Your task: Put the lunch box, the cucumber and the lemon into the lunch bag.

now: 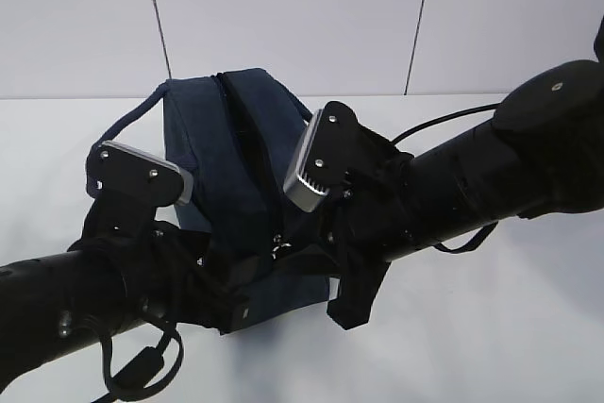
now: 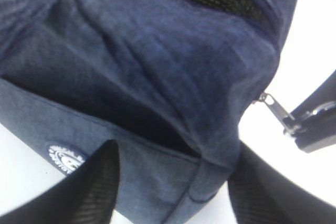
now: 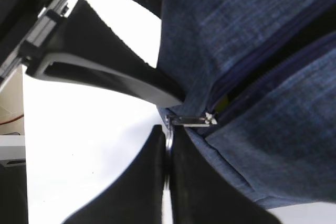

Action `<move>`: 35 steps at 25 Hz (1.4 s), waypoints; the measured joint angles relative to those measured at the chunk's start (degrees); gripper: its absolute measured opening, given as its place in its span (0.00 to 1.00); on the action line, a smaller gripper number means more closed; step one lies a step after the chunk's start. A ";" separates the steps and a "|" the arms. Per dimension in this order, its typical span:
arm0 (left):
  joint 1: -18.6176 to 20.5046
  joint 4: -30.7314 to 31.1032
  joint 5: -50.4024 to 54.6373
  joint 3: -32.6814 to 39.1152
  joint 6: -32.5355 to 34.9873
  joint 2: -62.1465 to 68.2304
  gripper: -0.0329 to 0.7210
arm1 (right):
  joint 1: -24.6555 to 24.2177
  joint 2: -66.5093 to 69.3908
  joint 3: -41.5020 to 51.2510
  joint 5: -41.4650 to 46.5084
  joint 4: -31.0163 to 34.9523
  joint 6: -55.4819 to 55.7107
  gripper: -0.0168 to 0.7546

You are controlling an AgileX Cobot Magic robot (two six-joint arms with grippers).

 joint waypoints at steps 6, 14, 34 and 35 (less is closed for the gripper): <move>0.00 0.15 -0.21 0.00 0.00 0.00 0.42 | 0.00 0.00 0.00 0.00 -0.41 -0.19 0.00; 0.00 0.36 -0.56 0.00 -0.03 0.00 0.13 | 0.00 0.00 0.00 0.00 -1.12 -0.19 0.00; 0.00 0.65 -0.59 0.00 -0.15 0.00 0.06 | 0.00 -0.51 -2.86 1.15 -5.10 0.00 0.00; 0.00 0.65 -0.59 0.00 -0.15 0.00 0.06 | 0.00 -0.87 -2.86 1.25 -5.75 0.27 0.00</move>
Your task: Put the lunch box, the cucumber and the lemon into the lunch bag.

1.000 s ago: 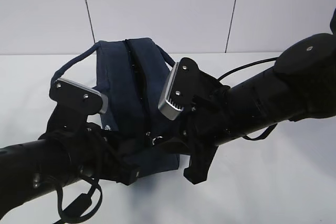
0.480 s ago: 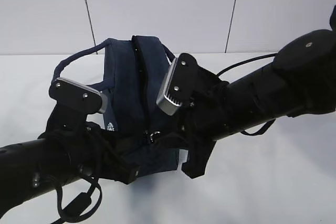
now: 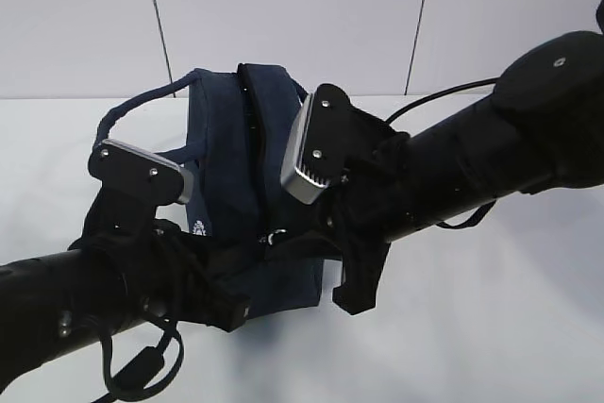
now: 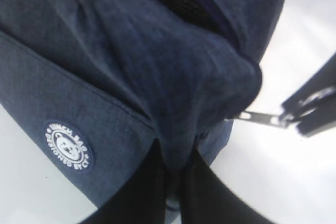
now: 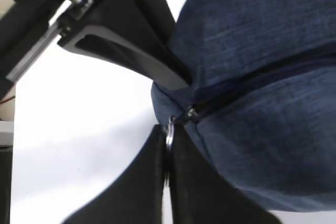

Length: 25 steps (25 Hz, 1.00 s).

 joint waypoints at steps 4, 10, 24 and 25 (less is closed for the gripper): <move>0.00 0.00 0.00 0.00 0.00 0.00 0.06 | 0.00 -1.56 0.00 0.00 -0.65 0.22 0.00; 0.00 0.00 0.00 0.00 0.00 0.00 0.06 | 0.00 -1.68 -0.12 -0.25 -0.83 0.33 0.00; 0.00 0.00 0.35 0.00 0.00 0.00 0.06 | 0.00 -1.69 -3.71 -0.67 -1.14 0.33 0.00; 0.00 0.00 0.35 0.00 0.00 0.00 0.06 | 0.00 -1.69 -3.83 -0.67 -1.14 0.33 0.00</move>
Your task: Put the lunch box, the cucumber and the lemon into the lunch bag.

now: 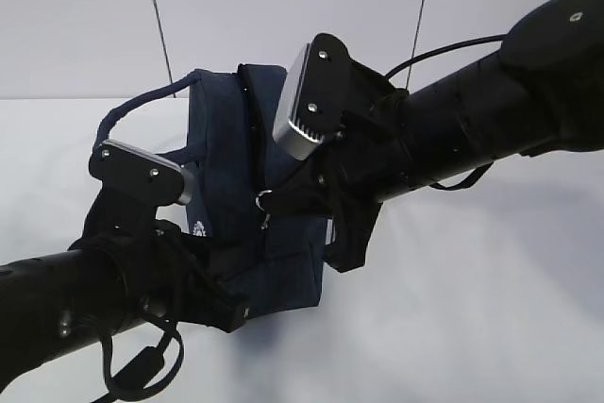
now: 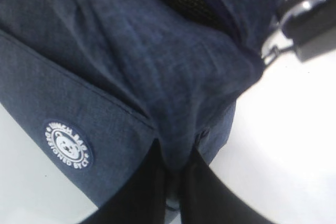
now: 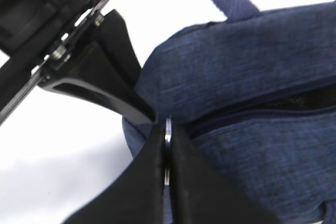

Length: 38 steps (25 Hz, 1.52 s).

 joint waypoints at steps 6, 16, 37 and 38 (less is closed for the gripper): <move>0.00 0.00 0.00 0.00 0.00 0.00 0.06 | 0.00 0.00 -0.65 -0.55 -0.10 0.87 0.00; 0.00 0.00 0.00 0.00 0.00 0.00 0.06 | 0.00 0.00 -0.90 -4.28 0.85 20.57 0.00; 0.00 -0.20 0.00 0.00 0.00 0.00 0.06 | -0.13 -0.10 -0.90 -4.48 10.02 41.89 0.00; 0.00 -0.20 0.00 0.00 0.00 0.00 0.06 | -0.13 -0.10 -0.90 -4.34 11.29 42.04 0.00</move>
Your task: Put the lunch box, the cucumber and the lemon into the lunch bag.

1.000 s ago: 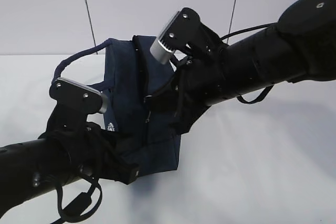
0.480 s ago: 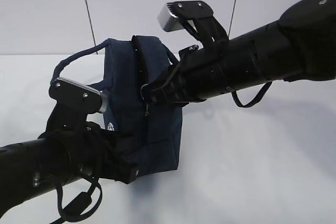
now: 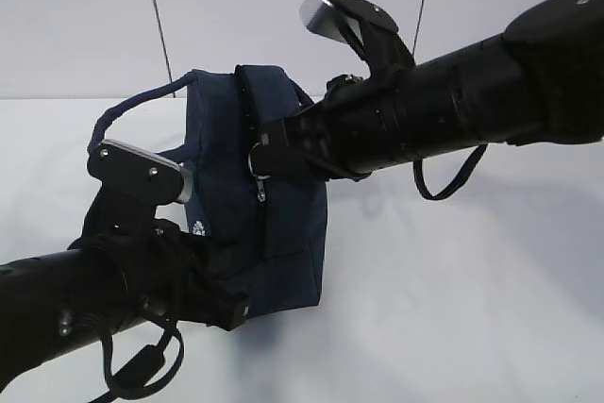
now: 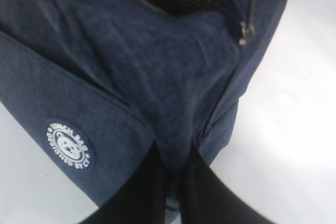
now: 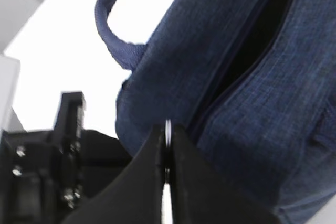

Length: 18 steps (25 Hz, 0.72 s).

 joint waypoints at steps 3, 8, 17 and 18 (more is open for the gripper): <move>0.00 0.00 0.00 0.00 -0.10 0.00 0.06 | 0.00 0.00 0.00 0.21 3.84 0.36 0.00; 0.00 -0.10 0.00 0.00 -0.10 0.00 0.06 | 0.00 0.00 0.00 0.21 6.18 0.58 0.00; 0.00 -0.10 0.00 0.00 -0.10 0.00 0.06 | 0.00 0.27 0.00 -2.57 8.28 0.79 0.00; 0.00 -0.10 0.00 0.00 -0.10 0.00 0.06 | 0.00 0.57 0.00 -2.57 8.96 0.79 0.00</move>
